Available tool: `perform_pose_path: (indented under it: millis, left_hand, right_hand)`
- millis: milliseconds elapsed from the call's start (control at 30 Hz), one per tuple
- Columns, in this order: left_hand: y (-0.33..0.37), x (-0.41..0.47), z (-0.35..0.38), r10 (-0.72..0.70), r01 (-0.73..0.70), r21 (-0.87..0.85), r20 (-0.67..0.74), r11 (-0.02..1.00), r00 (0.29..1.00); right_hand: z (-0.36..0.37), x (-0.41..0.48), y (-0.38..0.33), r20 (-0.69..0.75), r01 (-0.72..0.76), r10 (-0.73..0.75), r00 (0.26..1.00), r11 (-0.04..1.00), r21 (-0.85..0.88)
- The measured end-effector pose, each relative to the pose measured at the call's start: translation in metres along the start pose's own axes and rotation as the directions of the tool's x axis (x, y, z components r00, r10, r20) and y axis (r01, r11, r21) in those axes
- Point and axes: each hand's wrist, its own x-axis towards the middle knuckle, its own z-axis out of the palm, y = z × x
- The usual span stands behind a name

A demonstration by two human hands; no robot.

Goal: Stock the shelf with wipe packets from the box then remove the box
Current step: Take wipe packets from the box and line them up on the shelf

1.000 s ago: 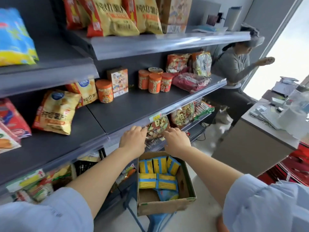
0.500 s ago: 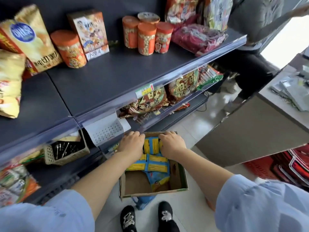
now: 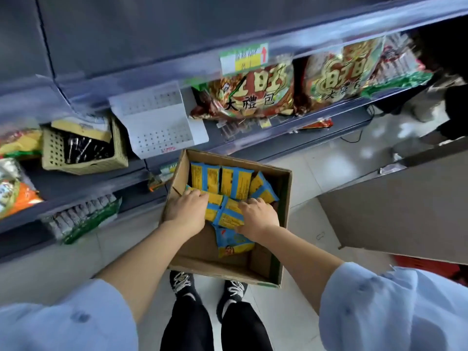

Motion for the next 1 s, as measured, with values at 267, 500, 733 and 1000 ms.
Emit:
perform_pose_path:
  millis: [267, 500, 733, 1000]
  left_hand:
    - [0.002, 0.042, 0.063, -0.014, 0.02, 0.151, -0.038, 0.988, 0.999]
    - [0.004, 0.06, 0.09, -0.038, 0.042, 0.26, -0.024, 0.965, 0.999]
    - [-0.009, 0.053, 0.073, 0.048, -0.063, 0.067, 0.207, 0.996, 0.977]
    - [0.0, 0.026, 0.027, -0.009, 0.105, -0.339, 0.272, 0.935, 0.962]
  right_hand:
    - [0.074, 0.034, 0.014, 0.049, -0.07, 0.066, 0.997, 0.993, 0.098]
    - [0.097, 0.054, 0.006, -0.072, -0.122, 0.121, 0.99, 0.992, -0.012]
    - [0.073, 0.052, 0.009, 0.07, -0.143, 0.132, 0.989, 0.974, 0.177]
    - [0.021, 0.024, 0.005, 0.059, -0.247, 0.268, 0.962, 0.749, 0.615]
